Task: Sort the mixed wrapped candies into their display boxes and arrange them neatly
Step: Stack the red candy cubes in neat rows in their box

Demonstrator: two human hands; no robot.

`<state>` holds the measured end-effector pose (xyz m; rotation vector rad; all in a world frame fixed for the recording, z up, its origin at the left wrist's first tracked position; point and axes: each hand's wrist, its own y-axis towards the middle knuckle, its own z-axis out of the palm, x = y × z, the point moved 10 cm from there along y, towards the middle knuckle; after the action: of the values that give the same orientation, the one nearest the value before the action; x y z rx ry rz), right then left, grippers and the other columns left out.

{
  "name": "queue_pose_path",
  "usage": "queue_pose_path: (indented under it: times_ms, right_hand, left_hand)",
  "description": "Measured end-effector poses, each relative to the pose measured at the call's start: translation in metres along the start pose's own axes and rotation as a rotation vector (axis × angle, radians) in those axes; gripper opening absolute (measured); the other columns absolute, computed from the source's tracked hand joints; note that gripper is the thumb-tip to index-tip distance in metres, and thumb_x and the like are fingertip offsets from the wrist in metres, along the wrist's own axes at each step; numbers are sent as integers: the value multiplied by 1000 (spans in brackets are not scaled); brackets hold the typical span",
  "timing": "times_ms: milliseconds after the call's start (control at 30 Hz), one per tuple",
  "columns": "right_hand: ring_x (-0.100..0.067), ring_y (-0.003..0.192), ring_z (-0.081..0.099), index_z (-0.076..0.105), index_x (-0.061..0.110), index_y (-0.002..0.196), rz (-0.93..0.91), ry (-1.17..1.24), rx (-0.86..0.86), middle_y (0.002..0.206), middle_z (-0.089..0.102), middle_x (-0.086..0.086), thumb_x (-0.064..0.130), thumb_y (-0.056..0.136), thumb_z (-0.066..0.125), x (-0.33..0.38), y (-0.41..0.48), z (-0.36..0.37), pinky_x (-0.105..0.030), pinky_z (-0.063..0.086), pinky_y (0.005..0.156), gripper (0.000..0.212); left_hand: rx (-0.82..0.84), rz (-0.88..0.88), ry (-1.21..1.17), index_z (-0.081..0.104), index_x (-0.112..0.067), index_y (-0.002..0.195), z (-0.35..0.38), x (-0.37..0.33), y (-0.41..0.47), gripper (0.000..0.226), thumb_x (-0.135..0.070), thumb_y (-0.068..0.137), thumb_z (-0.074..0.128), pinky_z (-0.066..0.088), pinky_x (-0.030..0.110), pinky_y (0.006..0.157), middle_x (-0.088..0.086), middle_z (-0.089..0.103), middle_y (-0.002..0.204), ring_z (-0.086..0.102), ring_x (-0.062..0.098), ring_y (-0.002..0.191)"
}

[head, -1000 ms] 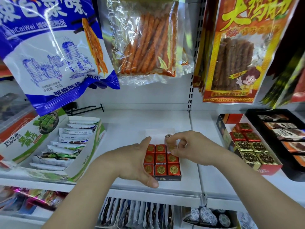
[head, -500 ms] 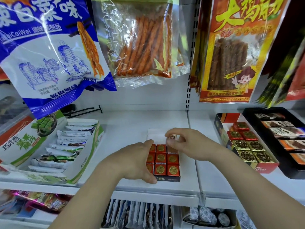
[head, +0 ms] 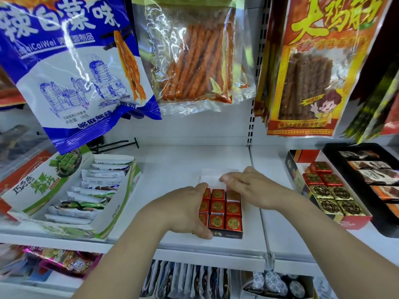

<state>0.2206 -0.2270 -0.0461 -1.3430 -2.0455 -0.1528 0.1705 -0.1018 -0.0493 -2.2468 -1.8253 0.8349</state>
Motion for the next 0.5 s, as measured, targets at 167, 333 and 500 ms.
queue_pose_path:
  times_ms: [167, 333, 500]
  right_hand:
    - [-12, 94, 64, 29, 42, 141, 56, 216, 23, 117, 60, 6, 58, 92, 42, -2, -19, -10, -30, 47, 92, 54]
    - [-15, 90, 70, 29, 32, 144, 86, 344, 108, 109, 63, 4, 38, 85, 68, -4, -38, -3, -32, 55, 90, 71]
    - [-19, 94, 68, 34, 28, 141, 109, 420, 69, 109, 66, -1, 32, 88, 66, -4, -51, -6, -31, 55, 88, 62]
  left_hand:
    - [-10, -18, -78, -6, -33, 153, -2, 2, -3, 124, -45, 67, 83, 36, 33, 109, -6, 33, 146, 39, 15, 130]
    - [-49, -12, -27, 1, -29, 153, -5, -8, -8, 116, -46, 70, 81, 38, 30, 106, -3, 30, 141, 41, 16, 127]
    - [-93, 20, -12, 28, -26, 143, -6, -22, -6, 93, -49, 69, 80, 45, 31, 98, -4, 39, 122, 49, 13, 109]
